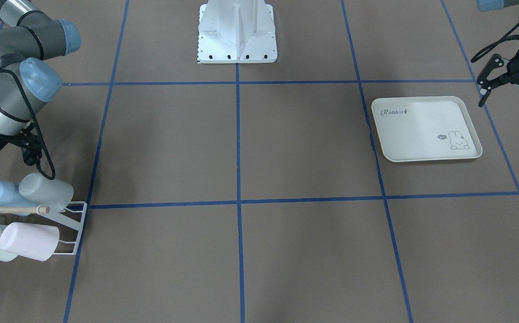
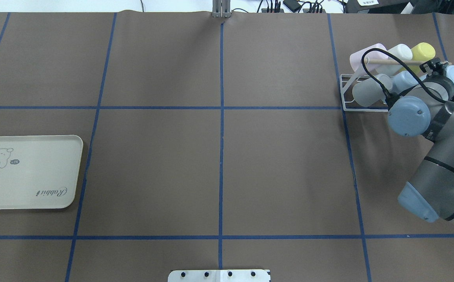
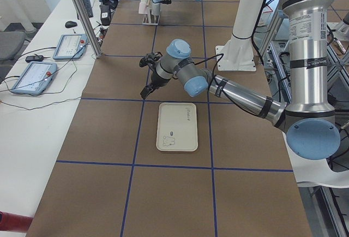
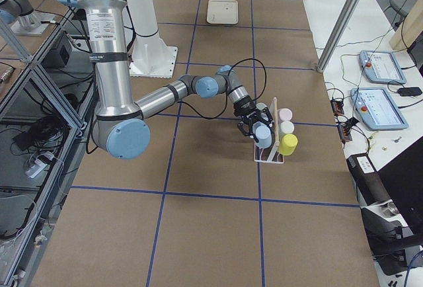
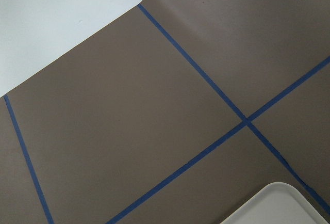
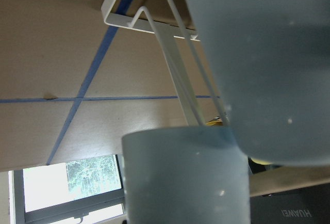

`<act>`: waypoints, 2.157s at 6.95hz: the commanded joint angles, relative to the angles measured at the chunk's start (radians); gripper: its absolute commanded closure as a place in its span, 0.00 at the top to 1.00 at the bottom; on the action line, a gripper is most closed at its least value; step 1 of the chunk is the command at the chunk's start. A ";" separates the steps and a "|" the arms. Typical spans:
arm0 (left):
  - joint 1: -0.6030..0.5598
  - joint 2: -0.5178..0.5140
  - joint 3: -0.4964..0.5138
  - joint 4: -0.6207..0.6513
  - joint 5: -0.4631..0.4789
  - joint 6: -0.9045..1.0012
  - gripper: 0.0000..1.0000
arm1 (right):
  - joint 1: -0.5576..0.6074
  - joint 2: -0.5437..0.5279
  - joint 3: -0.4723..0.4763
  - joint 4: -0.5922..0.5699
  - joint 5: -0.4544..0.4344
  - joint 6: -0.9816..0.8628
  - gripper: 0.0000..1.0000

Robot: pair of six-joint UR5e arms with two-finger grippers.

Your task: Transfer IKEA cup to right arm and place on rack

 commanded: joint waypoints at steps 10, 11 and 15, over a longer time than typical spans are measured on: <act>0.000 0.007 -0.002 -0.014 -0.048 -0.016 1.00 | 0.372 0.057 0.097 0.000 0.531 0.011 0.99; 0.000 0.005 -0.005 -0.014 -0.048 -0.019 1.00 | 0.465 0.041 0.095 0.000 0.677 0.085 0.99; 0.000 0.007 -0.002 -0.018 -0.048 -0.019 1.00 | 0.547 -0.126 0.074 0.050 0.940 0.852 0.99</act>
